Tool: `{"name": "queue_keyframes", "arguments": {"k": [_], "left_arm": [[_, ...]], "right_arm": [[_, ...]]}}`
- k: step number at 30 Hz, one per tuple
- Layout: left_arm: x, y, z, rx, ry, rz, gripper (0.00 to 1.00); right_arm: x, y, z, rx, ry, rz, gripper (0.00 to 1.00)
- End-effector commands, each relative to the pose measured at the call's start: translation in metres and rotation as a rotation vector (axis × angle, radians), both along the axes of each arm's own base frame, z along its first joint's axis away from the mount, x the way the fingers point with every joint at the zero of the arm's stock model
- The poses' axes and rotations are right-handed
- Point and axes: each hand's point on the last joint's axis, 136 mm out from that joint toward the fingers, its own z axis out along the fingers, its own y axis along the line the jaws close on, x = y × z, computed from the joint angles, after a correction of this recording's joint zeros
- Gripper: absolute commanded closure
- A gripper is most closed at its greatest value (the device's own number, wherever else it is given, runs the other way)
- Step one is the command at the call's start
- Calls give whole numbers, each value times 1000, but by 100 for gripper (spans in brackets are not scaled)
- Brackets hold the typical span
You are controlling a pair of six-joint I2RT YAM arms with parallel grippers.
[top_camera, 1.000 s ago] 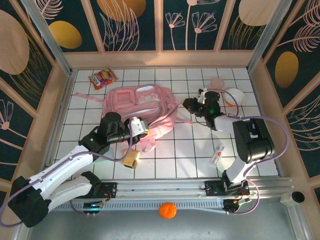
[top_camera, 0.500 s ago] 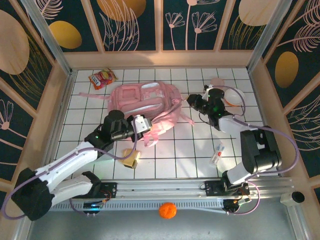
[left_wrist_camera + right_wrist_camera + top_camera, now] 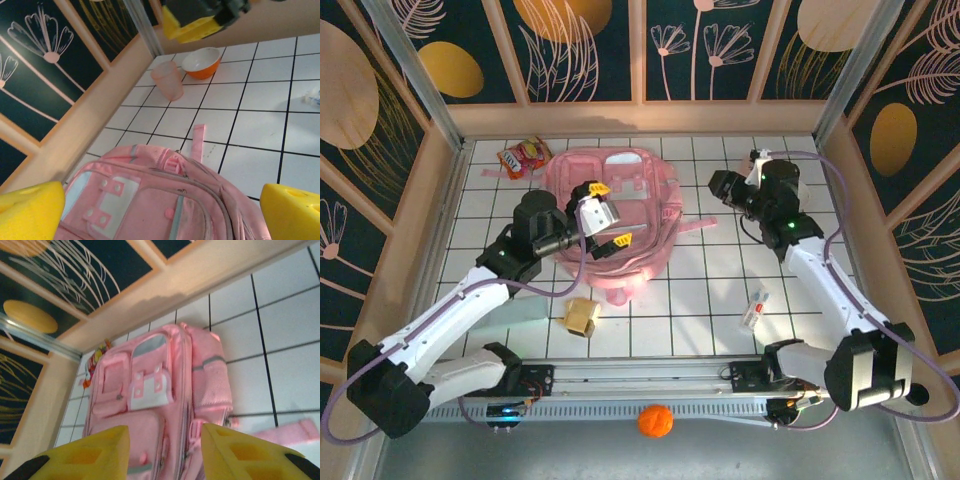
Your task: Pack books, pencil case, and school supplies into a backpack
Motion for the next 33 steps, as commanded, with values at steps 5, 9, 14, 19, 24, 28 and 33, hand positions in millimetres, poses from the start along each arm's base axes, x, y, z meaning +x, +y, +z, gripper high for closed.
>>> {"name": "queue_keyframes", "arguments": {"k": [5, 9, 14, 19, 24, 28, 33], "left_arm": [[14, 16, -106, 279, 228, 67, 3], [32, 5, -135, 311, 254, 62, 4], [58, -3, -163, 382, 268, 80, 4], [75, -7, -189, 438, 285, 99, 5], [87, -8, -188, 407, 247, 143, 29], [89, -12, -164, 358, 212, 145, 82], [88, -11, -92, 231, 109, 159, 100]], "right_arm": [[-51, 27, -38, -48, 128, 60, 58], [-60, 44, -53, -19, 146, 84, 58], [-62, 59, -61, -39, 161, 119, 58], [-61, 63, -62, -53, 155, 130, 58], [-63, 61, -63, -49, 146, 123, 58], [-65, 56, -63, -55, 133, 109, 57], [-67, 56, -52, -65, 52, 121, 53]]}}
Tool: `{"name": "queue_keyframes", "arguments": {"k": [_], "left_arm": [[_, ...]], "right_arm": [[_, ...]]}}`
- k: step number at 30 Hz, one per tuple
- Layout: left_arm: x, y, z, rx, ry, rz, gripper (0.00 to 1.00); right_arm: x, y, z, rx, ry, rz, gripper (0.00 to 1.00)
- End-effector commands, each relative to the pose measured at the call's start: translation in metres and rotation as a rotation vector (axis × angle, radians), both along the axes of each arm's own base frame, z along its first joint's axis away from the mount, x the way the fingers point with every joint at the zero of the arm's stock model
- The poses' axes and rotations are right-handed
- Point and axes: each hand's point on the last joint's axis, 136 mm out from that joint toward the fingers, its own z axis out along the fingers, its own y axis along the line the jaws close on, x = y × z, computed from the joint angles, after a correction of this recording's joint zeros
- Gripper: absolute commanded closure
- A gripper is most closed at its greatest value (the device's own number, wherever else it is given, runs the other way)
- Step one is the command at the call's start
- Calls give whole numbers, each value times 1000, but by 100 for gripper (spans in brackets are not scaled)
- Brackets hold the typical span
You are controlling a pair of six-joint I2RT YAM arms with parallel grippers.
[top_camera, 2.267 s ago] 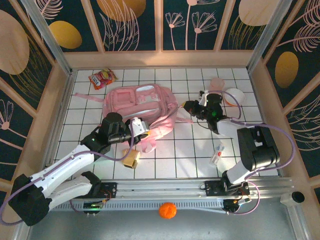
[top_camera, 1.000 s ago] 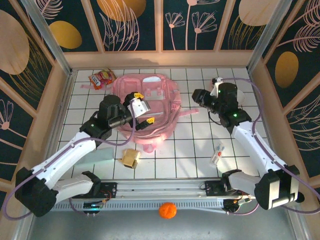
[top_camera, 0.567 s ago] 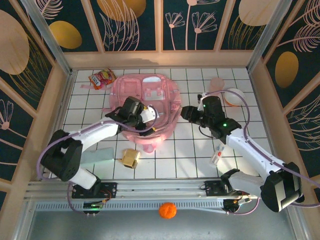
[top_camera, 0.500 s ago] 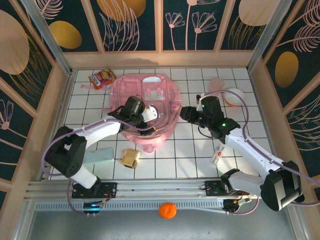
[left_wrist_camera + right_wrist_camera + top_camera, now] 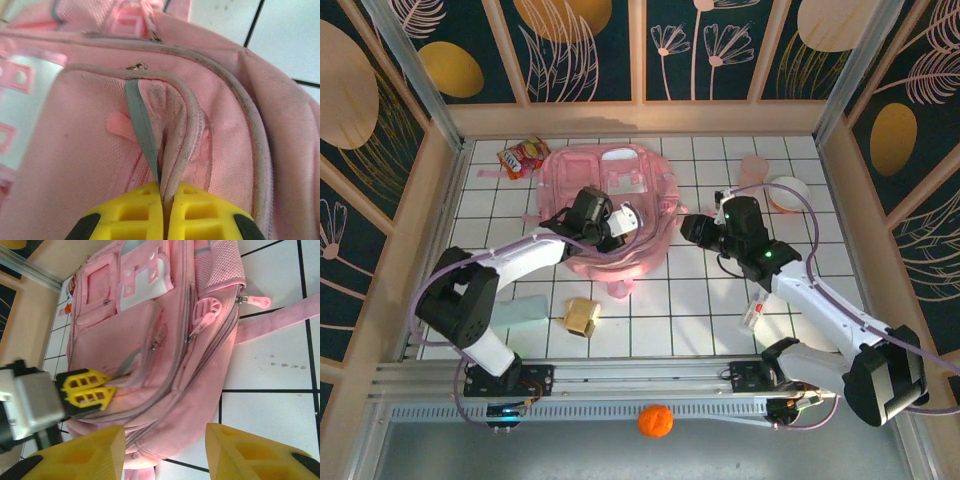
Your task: Pack books, pencil case, and school supplies into a backpack
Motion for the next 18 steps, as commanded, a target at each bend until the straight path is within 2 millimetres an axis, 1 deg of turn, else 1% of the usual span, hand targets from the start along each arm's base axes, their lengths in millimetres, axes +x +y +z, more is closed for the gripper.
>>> {"name": "queue_keyframes", "arguments": {"k": [1, 3, 6, 8, 11, 13, 15, 17, 18], "left_arm": [[13, -4, 91, -160, -171, 23, 100], [16, -3, 119, -207, -198, 33, 100], [21, 0, 148, -237, -235, 53, 100], [24, 1, 163, -253, -254, 63, 100], [30, 1, 176, -261, -268, 84, 100], [34, 1, 181, -265, -269, 93, 100], [35, -1, 188, -280, -267, 94, 100], [35, -2, 198, -305, -273, 93, 100], [34, -4, 204, -319, -277, 90, 100]], "right_arm": [[3, 1, 22, 11, -112, 4, 53], [-3, 14, 28, 18, -126, 50, 53], [-11, 35, 41, 36, -182, 117, 52], [-17, 53, 49, 51, -227, 157, 52], [-28, 81, 58, 74, -274, 203, 52], [-31, 94, 56, 99, -251, 200, 52], [-37, 112, 53, 132, -239, 232, 52], [-40, 124, 40, 137, -201, 241, 52], [-37, 125, 27, 126, -158, 213, 52]]}}
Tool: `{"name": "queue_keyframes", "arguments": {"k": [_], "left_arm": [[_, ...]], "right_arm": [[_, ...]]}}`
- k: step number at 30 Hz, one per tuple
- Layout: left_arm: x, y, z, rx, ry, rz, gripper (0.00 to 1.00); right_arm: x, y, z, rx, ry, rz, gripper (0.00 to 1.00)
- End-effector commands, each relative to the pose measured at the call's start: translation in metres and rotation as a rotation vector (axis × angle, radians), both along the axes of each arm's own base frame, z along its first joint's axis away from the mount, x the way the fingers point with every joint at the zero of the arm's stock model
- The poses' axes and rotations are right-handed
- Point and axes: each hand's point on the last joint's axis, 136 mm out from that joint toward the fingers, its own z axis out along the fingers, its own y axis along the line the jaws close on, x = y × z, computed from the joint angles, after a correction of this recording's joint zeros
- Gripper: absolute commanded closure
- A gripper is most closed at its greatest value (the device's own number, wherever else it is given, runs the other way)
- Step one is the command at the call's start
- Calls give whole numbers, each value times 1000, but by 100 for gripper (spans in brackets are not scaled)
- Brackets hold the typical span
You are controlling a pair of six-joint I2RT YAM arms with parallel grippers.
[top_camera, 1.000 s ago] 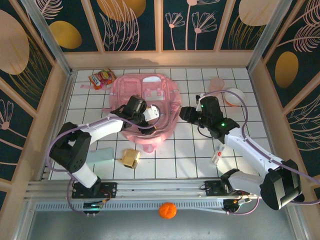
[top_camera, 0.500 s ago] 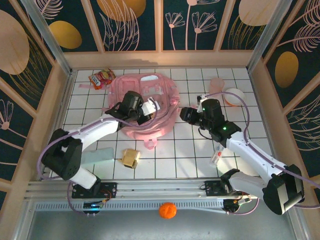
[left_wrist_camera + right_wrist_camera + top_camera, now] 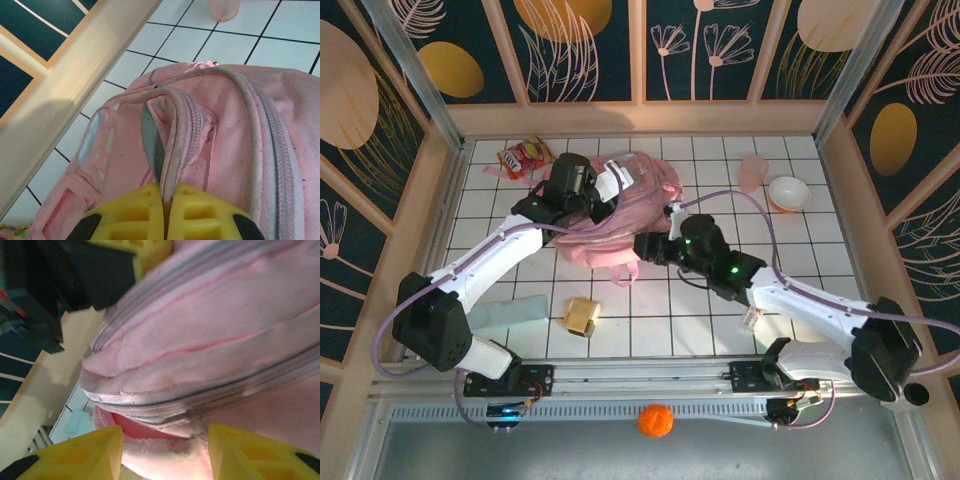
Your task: Pack books, pencil case, and school supplies into a backpack
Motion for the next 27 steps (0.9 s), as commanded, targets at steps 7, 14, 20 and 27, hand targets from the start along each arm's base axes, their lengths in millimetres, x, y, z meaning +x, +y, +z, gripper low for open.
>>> {"name": "queue_keyframes", "arguments": {"k": [7, 14, 20, 27], "left_arm": [[10, -10, 106, -177, -209, -16, 100], [3, -5, 87, -134, -194, -29, 100], [-18, -5, 73, -142, -187, -114, 100], [-39, -7, 61, -154, -175, -198, 100]], "right_arm": [[16, -1, -65, -28, 131, -161, 54], [10, 8, -21, -33, -21, -52, 52], [0, -14, 42, 47, -196, 32, 50], [22, -58, 85, 6, -408, 28, 37]]}}
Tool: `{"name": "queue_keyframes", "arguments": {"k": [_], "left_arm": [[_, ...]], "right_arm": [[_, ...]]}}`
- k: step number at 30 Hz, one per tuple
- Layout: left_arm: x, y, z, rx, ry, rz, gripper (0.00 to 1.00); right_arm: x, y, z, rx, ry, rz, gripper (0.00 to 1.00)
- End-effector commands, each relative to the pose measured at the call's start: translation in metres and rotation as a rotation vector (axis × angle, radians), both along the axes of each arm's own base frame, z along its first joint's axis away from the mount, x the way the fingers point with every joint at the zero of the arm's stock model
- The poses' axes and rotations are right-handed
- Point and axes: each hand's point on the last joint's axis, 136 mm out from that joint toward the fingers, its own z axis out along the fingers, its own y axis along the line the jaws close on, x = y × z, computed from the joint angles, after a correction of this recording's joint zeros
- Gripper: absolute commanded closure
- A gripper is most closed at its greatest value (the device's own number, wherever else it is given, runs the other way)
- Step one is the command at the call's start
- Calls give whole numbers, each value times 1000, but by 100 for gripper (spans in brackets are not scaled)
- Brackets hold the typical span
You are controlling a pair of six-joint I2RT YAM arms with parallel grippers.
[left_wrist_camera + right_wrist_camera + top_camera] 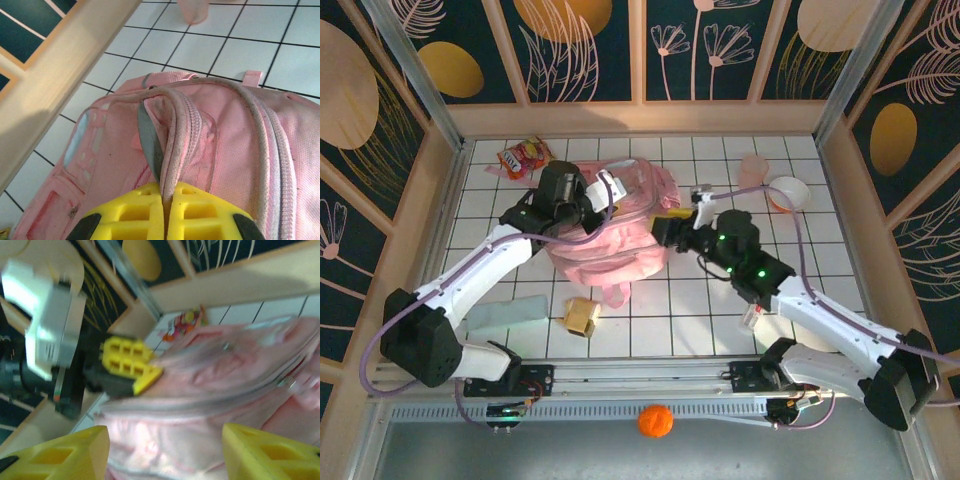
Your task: Pack books, pencil case, and school supplies into a backpack
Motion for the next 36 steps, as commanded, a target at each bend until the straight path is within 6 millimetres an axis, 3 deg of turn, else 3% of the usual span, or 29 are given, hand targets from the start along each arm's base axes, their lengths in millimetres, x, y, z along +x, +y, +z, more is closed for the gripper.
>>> {"name": "queue_keyframes", "arguments": {"k": [1, 6, 10, 16, 24, 29, 32, 36], "left_arm": [[-10, -15, 66, -144, -216, -125, 100], [-31, -17, 59, -150, -268, -220, 100], [-40, -19, 50, -134, -263, -273, 100], [-51, -21, 41, -147, -249, -319, 100], [-46, -20, 42, -152, -249, -292, 100], [-53, -24, 44, -175, -237, -334, 100], [-56, -26, 45, -188, -228, -350, 100], [-55, -27, 42, -205, -186, -341, 95]], "right_arm": [[2, -4, 11, -106, -152, 97, 38], [-2, 8, 6, -366, -484, 283, 35], [2, 16, -4, -480, -662, 438, 34], [21, 38, -27, -589, -692, 596, 34], [13, 57, -42, -551, -690, 795, 34], [22, 62, -52, -554, -663, 789, 39], [37, 56, -56, -560, -638, 767, 51], [40, 55, -56, -564, -634, 796, 91]]}}
